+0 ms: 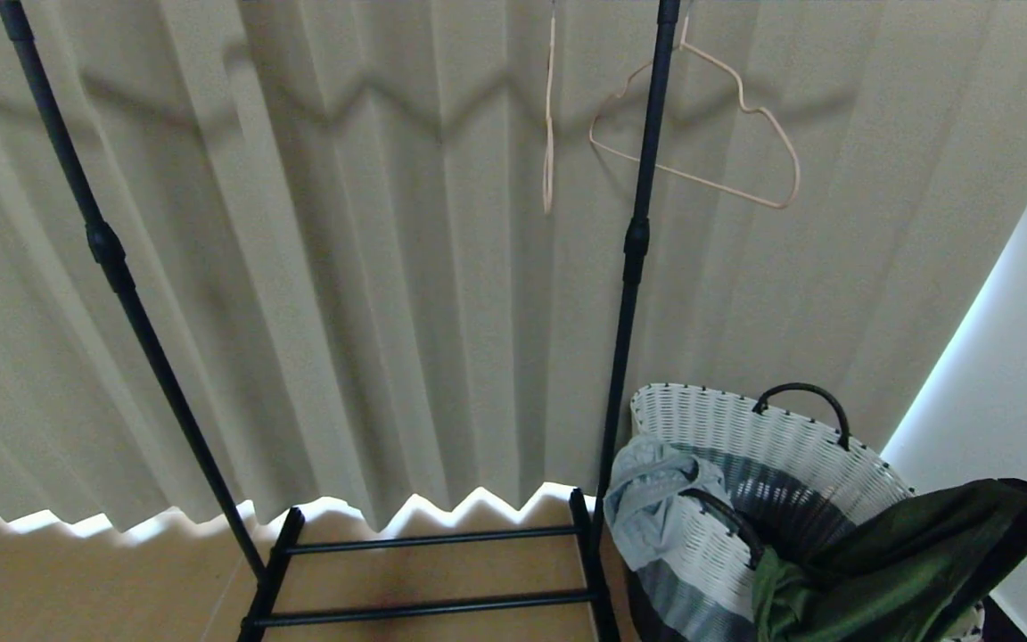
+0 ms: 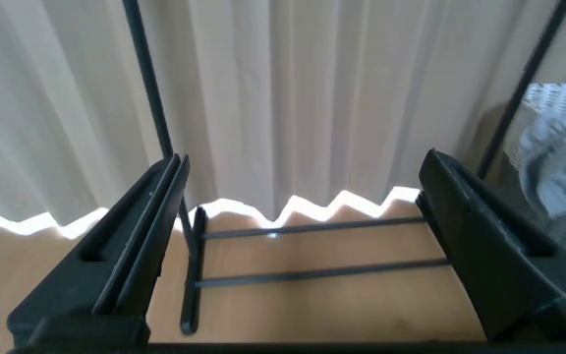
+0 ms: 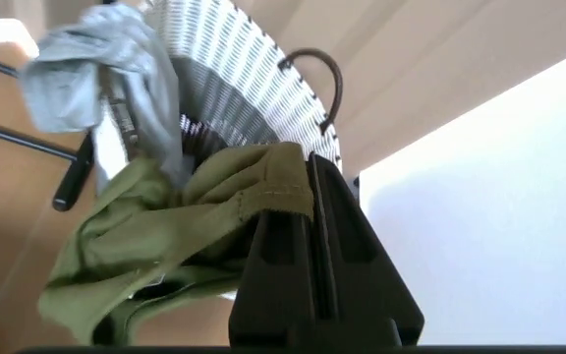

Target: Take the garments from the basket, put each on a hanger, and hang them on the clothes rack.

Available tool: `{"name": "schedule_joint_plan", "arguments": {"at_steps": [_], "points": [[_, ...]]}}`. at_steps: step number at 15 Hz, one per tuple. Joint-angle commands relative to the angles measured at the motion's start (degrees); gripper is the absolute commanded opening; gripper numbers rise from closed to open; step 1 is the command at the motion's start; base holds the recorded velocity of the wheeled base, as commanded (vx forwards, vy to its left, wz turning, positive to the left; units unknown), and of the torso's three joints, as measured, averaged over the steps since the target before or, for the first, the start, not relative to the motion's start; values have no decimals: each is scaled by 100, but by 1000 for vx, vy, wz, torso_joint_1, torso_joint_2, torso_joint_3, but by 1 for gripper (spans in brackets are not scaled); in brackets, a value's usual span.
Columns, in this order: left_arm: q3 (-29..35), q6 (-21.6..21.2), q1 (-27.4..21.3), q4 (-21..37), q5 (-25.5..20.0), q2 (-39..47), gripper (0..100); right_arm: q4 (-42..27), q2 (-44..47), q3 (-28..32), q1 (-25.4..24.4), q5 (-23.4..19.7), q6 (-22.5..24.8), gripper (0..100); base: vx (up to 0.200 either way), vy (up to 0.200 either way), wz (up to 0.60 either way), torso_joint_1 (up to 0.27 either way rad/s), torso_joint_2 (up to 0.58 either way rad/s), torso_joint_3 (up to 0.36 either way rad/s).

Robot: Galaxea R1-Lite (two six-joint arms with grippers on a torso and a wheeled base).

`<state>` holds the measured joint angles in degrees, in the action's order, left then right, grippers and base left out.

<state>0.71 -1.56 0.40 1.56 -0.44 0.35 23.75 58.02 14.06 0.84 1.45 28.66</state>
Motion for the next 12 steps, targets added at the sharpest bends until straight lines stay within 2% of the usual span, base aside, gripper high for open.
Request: {"name": "schedule_joint_plan", "arguments": {"at_steps": [1, 4, 12], "points": [[0, -2, 4, 2, 0, 9, 100, 7, -247, 27, -67, 4, -1, 0, 0, 0, 0, 0, 0, 0], [0, 7, 4, 2, 0, 9, 100, 7, -247, 9, -75, 4, -1, 0, 0, 0, 0, 0, 0, 0], [0, 15, 4, 2, 18, 9, 100, 7, -220, 71, -102, 4, -1, 0, 0, 200, 0, 6, 3, 5]]}}
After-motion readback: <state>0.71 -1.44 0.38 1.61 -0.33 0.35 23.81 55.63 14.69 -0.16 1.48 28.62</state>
